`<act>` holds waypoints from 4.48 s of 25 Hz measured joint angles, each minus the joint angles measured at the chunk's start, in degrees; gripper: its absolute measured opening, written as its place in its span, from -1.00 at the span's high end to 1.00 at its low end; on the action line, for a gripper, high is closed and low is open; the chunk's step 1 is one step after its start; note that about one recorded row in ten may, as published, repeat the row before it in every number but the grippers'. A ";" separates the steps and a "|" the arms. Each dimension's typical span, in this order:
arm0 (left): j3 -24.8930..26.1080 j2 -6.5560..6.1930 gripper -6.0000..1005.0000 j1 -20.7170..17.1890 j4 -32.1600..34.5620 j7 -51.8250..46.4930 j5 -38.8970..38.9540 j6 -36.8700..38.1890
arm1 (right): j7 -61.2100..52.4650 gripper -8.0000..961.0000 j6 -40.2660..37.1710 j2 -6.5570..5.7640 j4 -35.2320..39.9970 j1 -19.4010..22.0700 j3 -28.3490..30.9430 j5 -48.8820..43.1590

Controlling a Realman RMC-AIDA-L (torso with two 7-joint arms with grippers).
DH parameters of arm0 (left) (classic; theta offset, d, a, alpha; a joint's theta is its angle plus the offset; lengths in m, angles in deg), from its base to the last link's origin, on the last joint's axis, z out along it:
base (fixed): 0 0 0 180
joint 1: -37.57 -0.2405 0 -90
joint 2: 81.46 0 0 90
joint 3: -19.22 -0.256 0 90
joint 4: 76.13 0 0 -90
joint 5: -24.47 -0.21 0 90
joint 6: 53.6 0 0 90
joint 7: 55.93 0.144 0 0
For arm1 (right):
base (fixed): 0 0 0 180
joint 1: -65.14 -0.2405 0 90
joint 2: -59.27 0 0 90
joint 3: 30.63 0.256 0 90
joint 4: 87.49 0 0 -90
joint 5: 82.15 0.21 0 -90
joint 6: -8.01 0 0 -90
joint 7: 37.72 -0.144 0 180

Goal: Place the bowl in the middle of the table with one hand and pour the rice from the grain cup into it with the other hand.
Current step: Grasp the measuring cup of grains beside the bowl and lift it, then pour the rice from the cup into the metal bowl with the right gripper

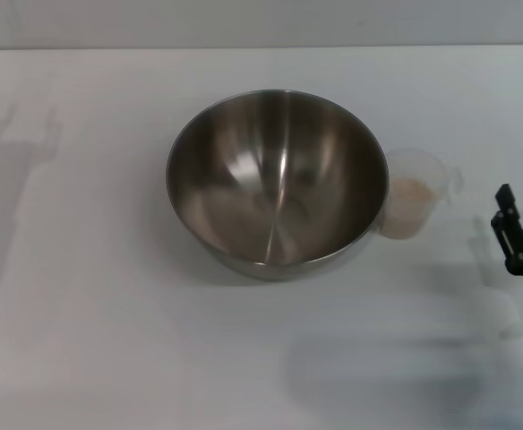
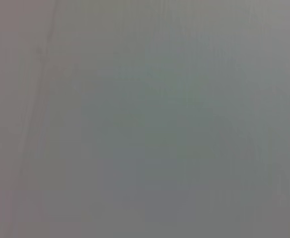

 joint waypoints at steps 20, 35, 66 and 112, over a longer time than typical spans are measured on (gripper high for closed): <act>0.45 0.29 -0.16 -1.30 0.01 0.04 0.08 2.35 | 0.08 -0.37 12.03 -0.20 2.07 -5.06 0.41 0.02; 0.47 0.43 -0.17 -1.10 0.00 0.10 0.09 2.27 | -0.06 -0.37 12.13 -0.26 3.83 -7.51 1.20 0.02; 1.79 1.41 -0.19 -1.37 -0.02 0.10 0.09 2.96 | -0.58 -0.37 15.37 -0.09 7.51 -13.60 0.66 -0.30; 1.85 1.59 -0.22 -1.22 -0.71 0.04 0.09 4.39 | 71.34 0.97 -0.14 -0.27 10.58 -28.68 -13.20 1.68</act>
